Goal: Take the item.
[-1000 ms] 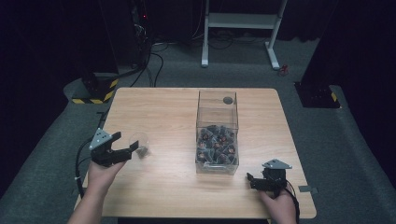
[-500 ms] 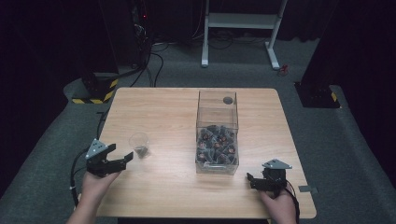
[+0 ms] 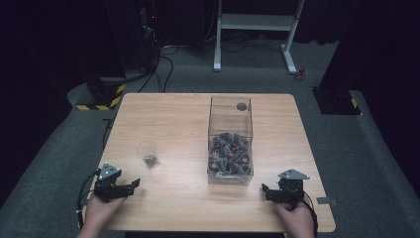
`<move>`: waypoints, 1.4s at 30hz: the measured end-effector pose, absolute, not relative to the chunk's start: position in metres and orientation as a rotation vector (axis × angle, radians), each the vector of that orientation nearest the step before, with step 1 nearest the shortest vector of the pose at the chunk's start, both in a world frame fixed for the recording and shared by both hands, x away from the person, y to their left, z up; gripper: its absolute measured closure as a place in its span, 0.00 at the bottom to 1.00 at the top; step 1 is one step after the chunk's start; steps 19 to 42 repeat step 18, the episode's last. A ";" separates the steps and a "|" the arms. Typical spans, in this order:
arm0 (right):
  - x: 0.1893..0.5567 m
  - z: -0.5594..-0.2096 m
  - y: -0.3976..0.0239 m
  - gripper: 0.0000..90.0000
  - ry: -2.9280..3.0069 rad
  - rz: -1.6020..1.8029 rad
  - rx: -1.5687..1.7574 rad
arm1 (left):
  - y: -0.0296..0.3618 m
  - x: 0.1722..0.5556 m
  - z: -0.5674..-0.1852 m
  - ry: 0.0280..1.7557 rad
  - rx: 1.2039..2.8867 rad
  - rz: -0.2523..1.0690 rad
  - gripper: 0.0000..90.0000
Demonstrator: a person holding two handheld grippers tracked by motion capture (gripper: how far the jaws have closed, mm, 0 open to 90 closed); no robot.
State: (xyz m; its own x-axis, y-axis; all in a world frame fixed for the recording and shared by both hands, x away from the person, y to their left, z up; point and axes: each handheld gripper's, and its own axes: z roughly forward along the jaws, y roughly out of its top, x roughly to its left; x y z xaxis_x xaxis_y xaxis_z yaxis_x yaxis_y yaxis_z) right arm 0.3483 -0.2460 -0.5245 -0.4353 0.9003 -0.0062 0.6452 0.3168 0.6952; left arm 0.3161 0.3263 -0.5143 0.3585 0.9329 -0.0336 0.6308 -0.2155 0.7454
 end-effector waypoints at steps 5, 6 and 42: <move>0.348 -0.525 -0.246 0.10 2.195 0.883 1.373 | 0.326 0.311 -0.528 1.378 1.994 0.595 0.16; 0.348 -0.525 -0.246 0.10 2.195 0.882 1.369 | 0.326 0.310 -0.530 1.379 1.989 0.593 0.11; 0.348 -0.525 -0.246 0.10 2.195 0.883 1.370 | 0.325 0.306 -0.531 1.380 1.973 0.608 0.11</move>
